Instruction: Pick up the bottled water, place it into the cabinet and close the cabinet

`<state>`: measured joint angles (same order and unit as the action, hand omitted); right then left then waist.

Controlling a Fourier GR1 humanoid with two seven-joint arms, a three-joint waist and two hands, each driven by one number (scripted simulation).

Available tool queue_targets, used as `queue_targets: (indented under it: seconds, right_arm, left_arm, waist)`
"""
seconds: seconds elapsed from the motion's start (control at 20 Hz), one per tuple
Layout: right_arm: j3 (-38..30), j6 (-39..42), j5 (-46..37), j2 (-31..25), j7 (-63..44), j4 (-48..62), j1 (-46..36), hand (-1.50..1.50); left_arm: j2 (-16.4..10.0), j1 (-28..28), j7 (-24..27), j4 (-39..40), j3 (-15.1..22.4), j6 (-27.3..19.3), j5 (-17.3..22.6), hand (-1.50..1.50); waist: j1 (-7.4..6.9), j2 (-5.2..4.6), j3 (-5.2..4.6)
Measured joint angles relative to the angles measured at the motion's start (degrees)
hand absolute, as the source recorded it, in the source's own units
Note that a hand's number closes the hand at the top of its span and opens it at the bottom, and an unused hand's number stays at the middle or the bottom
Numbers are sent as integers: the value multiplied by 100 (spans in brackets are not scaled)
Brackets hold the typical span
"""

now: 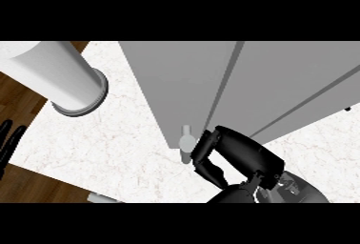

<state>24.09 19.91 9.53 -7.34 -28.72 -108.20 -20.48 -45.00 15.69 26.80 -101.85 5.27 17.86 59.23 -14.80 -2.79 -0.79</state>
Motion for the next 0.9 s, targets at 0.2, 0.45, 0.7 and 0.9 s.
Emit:
queue_targets:
  seconds: [0.2, 0.45, 0.7, 0.9]
  right_arm:
    - [-423, -665, -291, 439, -169, 862, -914, 150]
    - [-820, -1473, -445, 659, -197, 1944, -1938, 150]
    - [-804, -2076, -242, 739, -219, 2498, -2310, -150]
    - [-718, -2554, 33, 737, -208, 2727, -2457, -150]
  left_arm:
    - [-3, 39, 7, 68, -45, 15, 10, -150]
    - [27, 79, 46, 124, -103, 31, 25, -150]
    - [61, 147, 95, 169, -151, 121, 57, -150]
    - [59, 246, 105, 151, -170, 189, 67, -150]
  waist:
    - [102, 28, 20]
    - [209, 52, 47]
    - [305, 132, 82]
    - [334, 183, 86]
